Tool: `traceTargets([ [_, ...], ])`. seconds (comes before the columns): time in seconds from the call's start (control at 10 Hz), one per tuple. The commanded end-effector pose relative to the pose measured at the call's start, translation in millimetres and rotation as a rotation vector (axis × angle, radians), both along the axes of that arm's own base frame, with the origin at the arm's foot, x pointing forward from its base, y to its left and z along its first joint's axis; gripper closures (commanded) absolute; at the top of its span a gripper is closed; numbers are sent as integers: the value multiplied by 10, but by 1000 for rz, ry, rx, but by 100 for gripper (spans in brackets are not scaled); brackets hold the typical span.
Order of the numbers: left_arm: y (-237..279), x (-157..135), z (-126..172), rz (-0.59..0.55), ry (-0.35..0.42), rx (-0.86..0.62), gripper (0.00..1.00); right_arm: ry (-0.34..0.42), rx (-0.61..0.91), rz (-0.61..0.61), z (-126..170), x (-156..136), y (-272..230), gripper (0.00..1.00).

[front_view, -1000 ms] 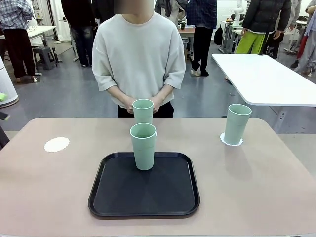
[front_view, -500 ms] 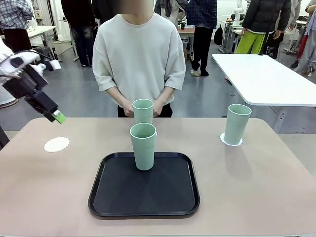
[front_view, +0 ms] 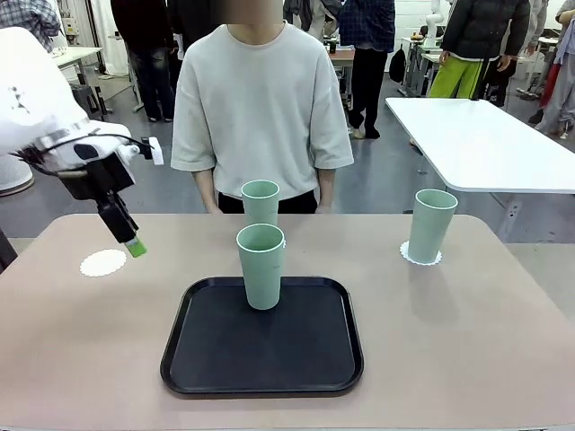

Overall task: Place coasters on the table and set cups on them.
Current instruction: Take one Reusable plastic cup from the Flat Tray and place it on a coaster set by the human.

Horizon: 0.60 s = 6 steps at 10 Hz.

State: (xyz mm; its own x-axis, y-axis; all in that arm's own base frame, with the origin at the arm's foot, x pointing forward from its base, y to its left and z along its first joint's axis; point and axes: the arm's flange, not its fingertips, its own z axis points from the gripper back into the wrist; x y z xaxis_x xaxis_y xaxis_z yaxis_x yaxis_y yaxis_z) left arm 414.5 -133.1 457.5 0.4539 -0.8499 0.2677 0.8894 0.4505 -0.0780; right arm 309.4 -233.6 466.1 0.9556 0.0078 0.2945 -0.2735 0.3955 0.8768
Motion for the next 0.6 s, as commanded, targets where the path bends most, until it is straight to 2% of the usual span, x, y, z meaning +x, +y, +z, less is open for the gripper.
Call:
traceTargets([
  [0.0,-114,-138,-163,-41,-93,37,0,1,9,1,6,-12,-3,0],
  [0.5,-190,-94,-128,-53,-63,35,0,1,9,1,6,-12,-3,0],
])
